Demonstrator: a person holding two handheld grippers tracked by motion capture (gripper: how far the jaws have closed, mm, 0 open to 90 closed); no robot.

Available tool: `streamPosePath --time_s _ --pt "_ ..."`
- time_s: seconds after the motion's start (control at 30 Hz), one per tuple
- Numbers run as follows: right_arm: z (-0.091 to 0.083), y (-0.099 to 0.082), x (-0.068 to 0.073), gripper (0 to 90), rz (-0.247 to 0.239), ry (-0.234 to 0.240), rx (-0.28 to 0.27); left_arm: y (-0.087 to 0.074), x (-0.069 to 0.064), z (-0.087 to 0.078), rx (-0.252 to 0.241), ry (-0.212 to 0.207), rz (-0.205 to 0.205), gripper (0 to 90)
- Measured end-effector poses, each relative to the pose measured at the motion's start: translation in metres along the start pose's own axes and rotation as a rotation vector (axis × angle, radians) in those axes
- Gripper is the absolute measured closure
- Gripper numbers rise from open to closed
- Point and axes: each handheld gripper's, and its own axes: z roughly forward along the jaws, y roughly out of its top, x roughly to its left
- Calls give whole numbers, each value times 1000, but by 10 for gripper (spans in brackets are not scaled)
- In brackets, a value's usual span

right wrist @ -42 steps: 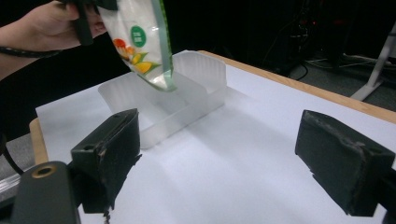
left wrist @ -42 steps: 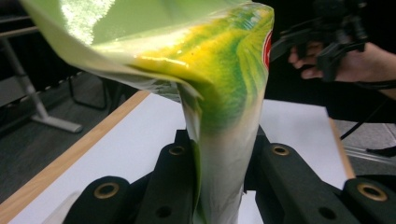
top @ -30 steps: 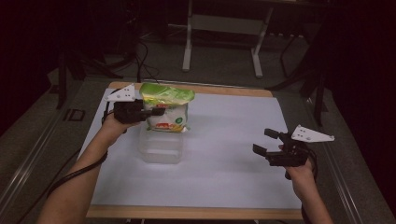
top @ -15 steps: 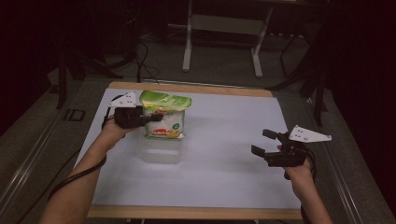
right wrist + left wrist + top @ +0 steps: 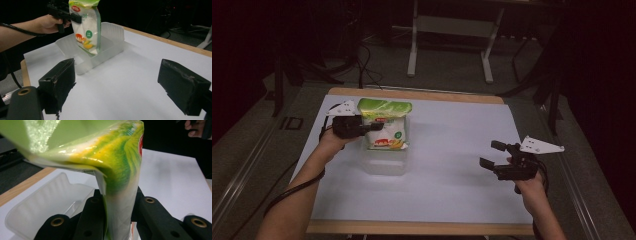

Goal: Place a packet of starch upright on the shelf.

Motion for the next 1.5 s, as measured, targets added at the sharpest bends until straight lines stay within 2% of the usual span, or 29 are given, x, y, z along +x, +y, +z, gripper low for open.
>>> streamPosePath --time_s 0.2,0.37,0.43,0.6,0.7,0.77,0.83,0.97,1.07,1.1,1.13,1.17,1.2,1.23,1.27,1.3,1.37,1.4,1.5 --pt "2 -1 0 145 2 5 6 -6 1 4 26 -8 -8 806" --pt "3 -3 -1 145 10 12 9 -10 -1 12 69 -13 15 806" --pt "3 -4 -2 145 20 16 8 -9 -1 14 81 -4 39 805" --pt "3 -5 -2 145 25 24 8 -11 -2 18 98 -5 40 805" --pt "5 -7 -2 145 25 24 16 -15 -3 22 109 -10 54 805" --pt "5 -7 -3 145 27 25 17 -16 -3 22 113 -12 50 806" --pt "7 -8 -3 145 28 27 26 -22 -2 22 94 -2 28 806" --pt "8 -9 -2 145 25 30 32 -24 -3 22 87 7 39 806" --pt "9 -9 -2 145 26 31 35 -22 -2 22 99 3 -2 794" --pt "9 -9 -2 145 27 32 35 -21 -3 23 116 15 -22 772" --pt "9 -9 -2 145 27 34 35 -21 -4 25 117 32 -35 697" --pt "9 -9 -2 145 26 35 35 -20 -6 29 127 52 -70 544" --pt "9 -9 -2 145 26 34 37 -20 -6 30 135 35 -79 399" --pt "9 -9 -2 145 27 34 38 -20 -7 30 136 28 -79 391" --pt "9 -9 -2 145 29 35 38 -20 -8 31 129 39 -71 360" --pt "9 -9 -2 146 31 36 39 -19 -9 30 114 29 -83 321" --pt "9 -10 -2 145 29 35 44 -15 -8 25 56 28 -113 298" --pt "8 -10 -2 145 29 36 46 -14 -9 22 34 33 -123 240" --pt "8 -11 -2 145 30 37 50 -10 -11 17 34 50 -123 204"
